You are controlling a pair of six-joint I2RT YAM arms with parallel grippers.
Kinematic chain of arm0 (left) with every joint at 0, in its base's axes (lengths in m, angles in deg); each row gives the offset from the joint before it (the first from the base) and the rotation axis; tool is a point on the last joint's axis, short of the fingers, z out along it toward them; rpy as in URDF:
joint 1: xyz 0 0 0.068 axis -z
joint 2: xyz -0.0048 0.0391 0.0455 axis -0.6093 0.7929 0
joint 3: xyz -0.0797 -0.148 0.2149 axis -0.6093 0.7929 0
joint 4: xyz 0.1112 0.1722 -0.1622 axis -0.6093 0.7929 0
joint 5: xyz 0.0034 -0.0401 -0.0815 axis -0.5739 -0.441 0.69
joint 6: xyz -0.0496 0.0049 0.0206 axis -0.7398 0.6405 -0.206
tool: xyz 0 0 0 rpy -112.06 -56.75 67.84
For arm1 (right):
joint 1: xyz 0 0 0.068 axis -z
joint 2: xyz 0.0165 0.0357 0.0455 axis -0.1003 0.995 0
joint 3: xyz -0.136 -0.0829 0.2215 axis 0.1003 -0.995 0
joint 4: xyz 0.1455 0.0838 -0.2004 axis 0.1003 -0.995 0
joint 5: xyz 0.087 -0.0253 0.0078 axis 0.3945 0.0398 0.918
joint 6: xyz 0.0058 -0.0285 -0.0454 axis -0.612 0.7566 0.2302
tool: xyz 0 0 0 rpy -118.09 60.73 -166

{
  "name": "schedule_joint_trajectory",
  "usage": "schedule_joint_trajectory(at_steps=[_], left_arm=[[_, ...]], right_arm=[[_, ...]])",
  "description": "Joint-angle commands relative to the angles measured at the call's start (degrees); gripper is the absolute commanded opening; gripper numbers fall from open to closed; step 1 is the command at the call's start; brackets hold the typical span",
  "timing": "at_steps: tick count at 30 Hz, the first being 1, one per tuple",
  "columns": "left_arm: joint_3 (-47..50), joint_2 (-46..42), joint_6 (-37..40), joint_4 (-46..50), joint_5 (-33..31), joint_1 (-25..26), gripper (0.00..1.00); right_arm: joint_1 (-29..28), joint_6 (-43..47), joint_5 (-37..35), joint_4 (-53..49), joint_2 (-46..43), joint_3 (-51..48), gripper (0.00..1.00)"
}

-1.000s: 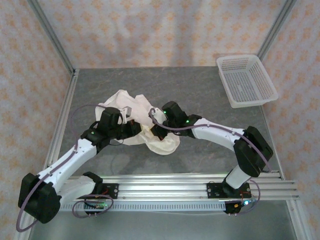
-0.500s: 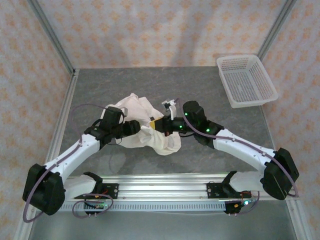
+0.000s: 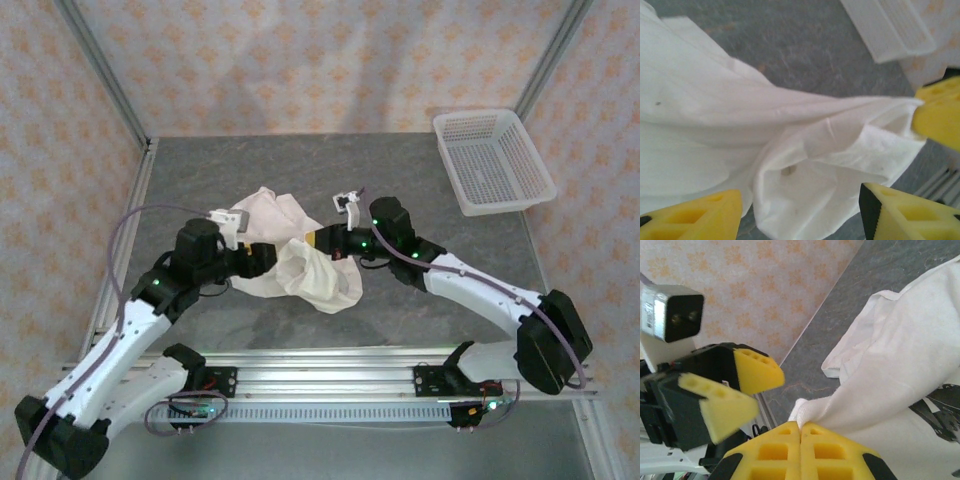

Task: Fold the inside-out t-shirt

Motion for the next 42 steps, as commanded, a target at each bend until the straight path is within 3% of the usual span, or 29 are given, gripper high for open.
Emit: schedule_joint_trajectory(at_steps=[1, 6, 9, 10, 11, 12, 16, 18, 22, 23, 25, 28, 32, 35, 42], left_arm=[[-1.00, 7.85, 5.01, -2.00, 1.33, 2.92, 0.67], [-4.85, 19.74, 4.27, -4.07, -8.02, 4.36, 0.71], [-5.65, 22.60, 2.48, -10.16, -1.58, 4.39, 0.67], [-5.31, 22.92, 1.26, -13.19, 1.70, 4.38, 0.57], [-5.14, 22.95, -0.14, -15.41, 4.34, 4.40, 0.32], [-5.06, 22.63, -2.33, -16.93, 5.93, 4.28, 0.00], [-1.06, 16.70, -18.55, -32.22, 16.74, 1.60, 0.00], [-1.26, 12.66, -22.73, -33.29, 17.73, 1.16, 0.00], [-5.34, 7.29, -19.15, -21.81, 14.52, 1.15, 0.00], [-5.98, 6.78, -17.93, -19.38, 13.56, 1.13, 0.00], [-6.68, 6.38, -16.01, -15.79, 12.46, 0.99, 0.00], [-6.77, 6.94, -13.34, -12.91, 12.17, 0.98, 0.00], [-7.24, 7.58, -8.59, -8.07, 10.82, 1.06, 0.00], [-7.47, 7.57, -5.49, -5.67, 10.32, 1.15, 0.00], [-6.78, 7.35, -5.39, -5.99, 10.41, 1.16, 0.00]], right_arm=[[0.10, -0.63, 2.60, 1.63, 0.14, 3.29, 0.00], [-0.12, -1.77, 6.47, 3.55, 0.02, 3.37, 0.00], [-0.12, -2.40, 5.36, 3.79, -1.20, 2.51, 0.00], [0.01, -2.53, 3.93, 3.91, -1.77, 1.75, 0.00], [0.26, -2.46, 2.63, 4.05, -2.21, 0.98, 0.00], [0.93, -2.80, 0.41, 4.05, -2.95, -0.23, 0.00], [6.07, -4.72, -6.61, 8.00, -5.19, -8.74, 0.00], [7.05, -0.84, -11.32, 7.99, -5.87, -13.62, 0.00], [6.65, 4.78, -9.73, 2.97, -5.08, -14.73, 0.11], [6.29, 4.46, -10.01, 3.14, -6.59, -15.18, 0.22], [5.16, 5.30, -14.06, 2.08, -11.67, -16.08, 0.36], [2.21, 13.37, -19.49, -2.33, -20.42, -17.06, 0.48], [-0.43, 23.90, -18.01, -4.49, -27.54, -16.82, 0.62], [-1.74, 25.37, -13.71, -6.72, -25.23, -11.18, 0.66], [-4.23, 23.69, -6.07, -6.07, -10.70, 0.23, 0.67]])
